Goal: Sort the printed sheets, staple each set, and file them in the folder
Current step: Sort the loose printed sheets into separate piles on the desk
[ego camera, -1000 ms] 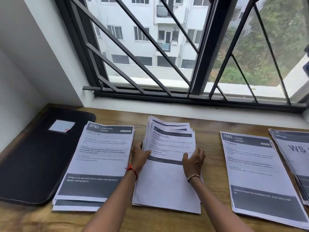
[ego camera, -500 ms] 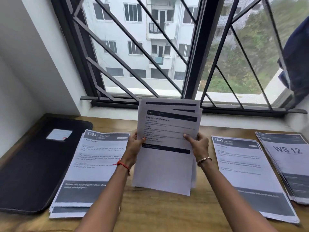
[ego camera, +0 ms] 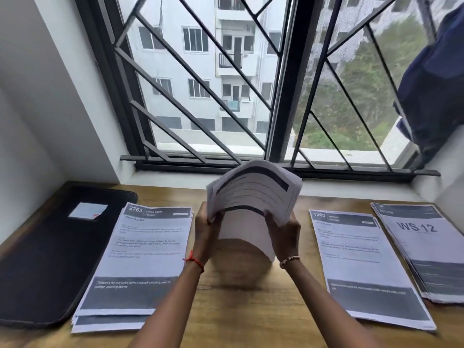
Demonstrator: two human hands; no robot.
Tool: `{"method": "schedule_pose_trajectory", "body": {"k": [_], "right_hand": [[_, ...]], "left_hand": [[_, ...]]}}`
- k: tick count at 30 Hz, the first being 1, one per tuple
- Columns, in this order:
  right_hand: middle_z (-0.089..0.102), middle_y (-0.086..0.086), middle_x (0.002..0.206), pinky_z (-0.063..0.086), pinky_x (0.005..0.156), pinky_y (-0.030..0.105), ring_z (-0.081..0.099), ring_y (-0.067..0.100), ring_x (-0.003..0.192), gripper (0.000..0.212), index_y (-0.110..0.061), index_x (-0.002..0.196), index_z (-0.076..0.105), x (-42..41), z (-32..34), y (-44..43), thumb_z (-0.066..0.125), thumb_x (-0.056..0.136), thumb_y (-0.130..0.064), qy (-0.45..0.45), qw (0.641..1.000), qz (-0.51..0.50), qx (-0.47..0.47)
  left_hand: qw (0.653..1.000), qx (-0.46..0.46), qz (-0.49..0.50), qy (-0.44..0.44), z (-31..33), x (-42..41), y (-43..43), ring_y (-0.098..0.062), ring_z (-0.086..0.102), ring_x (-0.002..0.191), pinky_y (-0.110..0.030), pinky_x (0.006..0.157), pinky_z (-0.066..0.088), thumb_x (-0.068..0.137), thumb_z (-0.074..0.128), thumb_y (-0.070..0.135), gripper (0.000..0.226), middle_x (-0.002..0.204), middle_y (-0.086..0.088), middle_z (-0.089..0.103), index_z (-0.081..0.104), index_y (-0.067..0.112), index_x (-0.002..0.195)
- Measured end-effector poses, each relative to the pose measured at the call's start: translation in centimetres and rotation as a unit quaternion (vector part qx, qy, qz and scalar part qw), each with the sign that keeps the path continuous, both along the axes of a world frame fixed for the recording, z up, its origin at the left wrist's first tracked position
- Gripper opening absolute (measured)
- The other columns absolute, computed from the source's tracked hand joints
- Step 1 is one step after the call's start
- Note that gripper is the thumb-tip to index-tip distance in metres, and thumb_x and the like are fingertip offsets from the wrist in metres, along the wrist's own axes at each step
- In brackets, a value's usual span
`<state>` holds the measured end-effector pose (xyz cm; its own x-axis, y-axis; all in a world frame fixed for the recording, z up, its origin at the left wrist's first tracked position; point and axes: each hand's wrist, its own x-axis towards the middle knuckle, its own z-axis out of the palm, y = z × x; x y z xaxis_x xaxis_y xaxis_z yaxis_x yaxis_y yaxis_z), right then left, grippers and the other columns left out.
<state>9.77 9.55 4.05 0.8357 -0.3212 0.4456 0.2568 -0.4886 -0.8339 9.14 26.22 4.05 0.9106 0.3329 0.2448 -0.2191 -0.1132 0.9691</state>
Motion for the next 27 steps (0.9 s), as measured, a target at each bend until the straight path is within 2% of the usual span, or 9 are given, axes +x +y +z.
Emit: {"method": "schedule_pose_trajectory", "body": {"k": [3, 6, 9, 12, 16, 18, 20, 22, 27], "right_hand": [[0.044, 0.006, 0.055, 0.023, 0.041, 0.013, 0.038, 0.019, 0.050, 0.029, 0.000, 0.063, 0.049, -0.2, -0.3, -0.3, 0.071, 0.080, -0.008, 0.012, 1.000, 0.018, -0.020], [0.037, 0.003, 0.052, 0.024, 0.037, 0.006, 0.032, 0.015, 0.048, 0.031, 0.000, 0.057, 0.048, -0.3, 0.9, 0.0, 0.072, 0.076, 0.000, -0.042, 0.998, 0.006, -0.041], [0.044, 0.004, 0.057, 0.029, 0.040, 0.000, 0.039, 0.014, 0.053, 0.021, 0.003, 0.062, 0.055, -0.3, 1.0, 0.1, 0.072, 0.074, 0.004, -0.027, 0.999, 0.020, -0.002], [0.053, 0.004, 0.061, 0.033, 0.041, 0.006, 0.044, 0.015, 0.053, 0.018, 0.004, 0.070, 0.060, -0.1, -0.2, -0.3, 0.073, 0.076, -0.006, 0.064, 0.995, 0.066, 0.028], [0.049, 0.004, 0.058, 0.029, 0.040, 0.009, 0.039, 0.016, 0.053, 0.023, 0.007, 0.068, 0.059, 0.4, -0.6, -0.6, 0.073, 0.077, -0.010, 0.083, 0.994, 0.065, 0.041], [0.054, 0.006, 0.062, 0.034, 0.042, 0.009, 0.044, 0.017, 0.055, 0.020, 0.004, 0.070, 0.062, 1.0, -0.1, -0.7, 0.074, 0.076, -0.011, 0.082, 0.993, 0.063, 0.050], [0.064, 0.008, 0.071, 0.050, 0.055, 0.023, 0.058, 0.017, 0.063, 0.013, -0.003, 0.080, 0.069, 1.6, 0.4, -0.9, 0.076, 0.075, -0.012, 0.118, 0.984, 0.086, 0.099], [0.068, 0.008, 0.080, 0.055, 0.067, 0.034, 0.064, 0.019, 0.073, 0.015, -0.009, 0.085, 0.069, 2.3, 0.6, -1.4, 0.078, 0.072, -0.011, 0.178, 0.966, 0.106, 0.153], [0.067, 0.005, 0.091, 0.047, 0.066, 0.026, 0.063, 0.021, 0.081, 0.030, 0.000, 0.096, 0.068, 3.6, -2.1, -3.4, 0.078, 0.069, -0.010, 0.280, 0.955, 0.065, 0.074]], "left_hand": [[1.000, 0.021, -0.005, 0.011, -0.2, 0.0, 0.2, -0.006, 0.054, 0.077, -0.032, 0.066, 0.048, 0.089, 0.058, 0.004, 0.014, 0.084, 0.001, 0.059, 0.053, 0.012, 0.099], [1.000, 0.025, 0.000, 0.005, 0.4, 0.5, 0.3, -0.017, 0.051, 0.076, -0.035, 0.062, 0.045, 0.090, 0.056, 0.004, 0.005, 0.079, -0.003, 0.056, 0.054, 0.007, 0.094], [1.000, 0.017, -0.002, 0.010, 0.5, 0.5, 0.4, -0.017, 0.054, 0.078, -0.035, 0.064, 0.050, 0.089, 0.057, 0.005, 0.008, 0.080, 0.000, 0.058, 0.056, 0.005, 0.097], [0.999, 0.007, -0.007, 0.037, -0.4, 0.0, 0.4, -0.016, 0.057, 0.079, -0.023, 0.064, 0.052, 0.087, 0.060, 0.003, 0.013, 0.083, 0.002, 0.059, 0.057, 0.008, 0.098], [0.998, 0.002, -0.021, 0.066, -0.8, 0.2, 0.8, -0.012, 0.058, 0.081, -0.037, 0.073, 0.052, 0.085, 0.062, 0.002, 0.016, 0.085, 0.004, 0.062, 0.059, 0.013, 0.096], [0.996, 0.017, -0.027, 0.084, -0.3, 0.9, 1.3, -0.015, 0.059, 0.080, -0.040, 0.074, 0.051, 0.084, 0.064, 0.002, 0.015, 0.083, 0.004, 0.064, 0.062, 0.012, 0.095], [0.993, -0.006, -0.039, 0.113, 0.4, 1.6, 1.8, -0.017, 0.060, 0.080, -0.039, 0.074, 0.052, 0.079, 0.065, 0.001, 0.019, 0.084, 0.004, 0.066, 0.065, 0.015, 0.092], [0.985, -0.032, -0.059, 0.160, 0.5, 2.2, 2.1, -0.016, 0.061, 0.078, -0.034, 0.073, 0.052, 0.074, 0.064, -0.001, 0.024, 0.084, 0.002, 0.067, 0.065, 0.018, 0.088], [0.954, -0.030, -0.105, 0.278, -3.2, 2.2, 1.9, -0.024, 0.065, 0.099, -0.038, 0.087, 0.053, 0.059, 0.066, 0.006, 0.051, 0.110, -0.011, 0.067, 0.061, 0.005, 0.109]]}}
